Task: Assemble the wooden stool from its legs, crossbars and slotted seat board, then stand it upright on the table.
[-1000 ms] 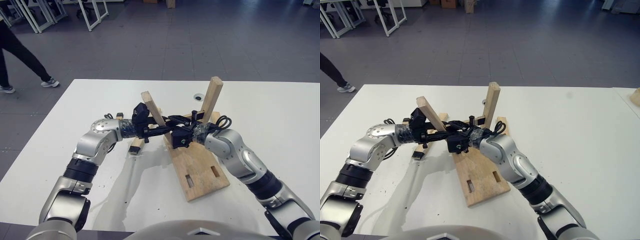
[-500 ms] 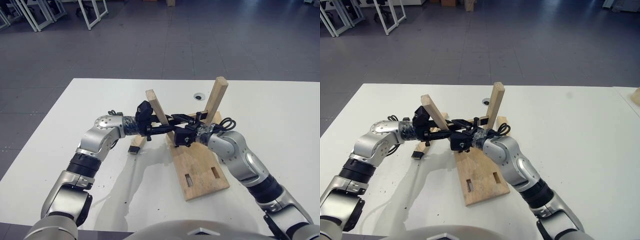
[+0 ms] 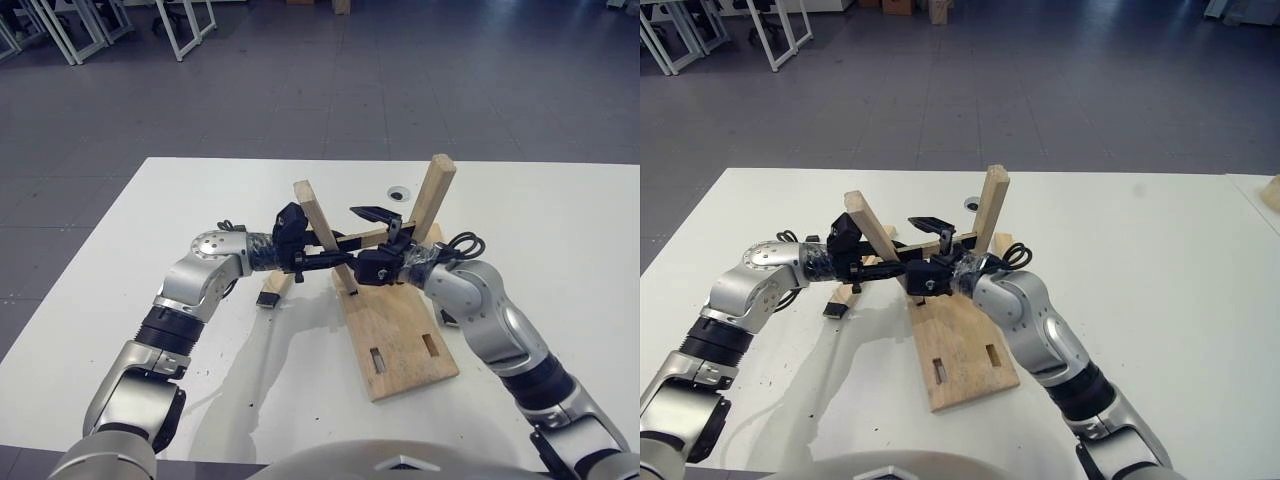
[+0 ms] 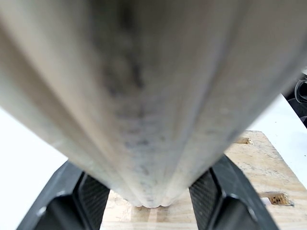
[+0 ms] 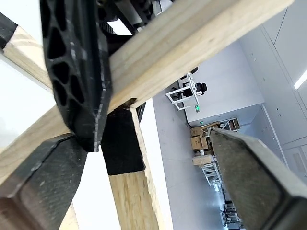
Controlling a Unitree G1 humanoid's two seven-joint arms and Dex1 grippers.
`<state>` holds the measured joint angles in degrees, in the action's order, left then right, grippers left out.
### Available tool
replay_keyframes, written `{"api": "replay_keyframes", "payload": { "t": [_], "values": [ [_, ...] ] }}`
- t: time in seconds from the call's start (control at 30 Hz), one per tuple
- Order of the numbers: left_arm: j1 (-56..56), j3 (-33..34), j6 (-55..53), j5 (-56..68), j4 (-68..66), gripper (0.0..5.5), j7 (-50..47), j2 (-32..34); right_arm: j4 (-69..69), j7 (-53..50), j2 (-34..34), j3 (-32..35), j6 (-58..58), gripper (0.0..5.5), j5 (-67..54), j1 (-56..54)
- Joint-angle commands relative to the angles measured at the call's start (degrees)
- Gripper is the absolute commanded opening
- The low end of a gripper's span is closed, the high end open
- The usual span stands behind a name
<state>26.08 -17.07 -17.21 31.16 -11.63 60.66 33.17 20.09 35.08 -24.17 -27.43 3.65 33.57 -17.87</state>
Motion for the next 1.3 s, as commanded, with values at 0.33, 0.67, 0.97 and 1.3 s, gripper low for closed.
{"api": "replay_keyframes", "payload": {
  "t": [0.33,0.67,0.97,1.3],
  "values": [
    [-6.2,-4.1,-3.8,-10.3,-4.1,2.06,-4.3,2.1,21.0,13.3,-11.0,19.0,13.5,3.69,-23.2,15.1],
    [-2.8,-6.0,-2.8,-12.0,-8.0,2.06,-2.9,1.2,-1.7,-10.4,4.5,46.3,48.2,3.44,-34.9,-1.3],
    [1.1,-10.9,-0.4,-14.9,-12.1,2.06,0.9,0.8,15.5,-17.1,34.2,32.3,68.2,3.44,-50.9,-3.1],
    [2.9,-12.7,8.9,-13.3,-16.8,2.06,12.6,0.8,9.6,-17.6,23.0,39.1,66.5,3.44,-46.9,-5.3]
  ]
}}
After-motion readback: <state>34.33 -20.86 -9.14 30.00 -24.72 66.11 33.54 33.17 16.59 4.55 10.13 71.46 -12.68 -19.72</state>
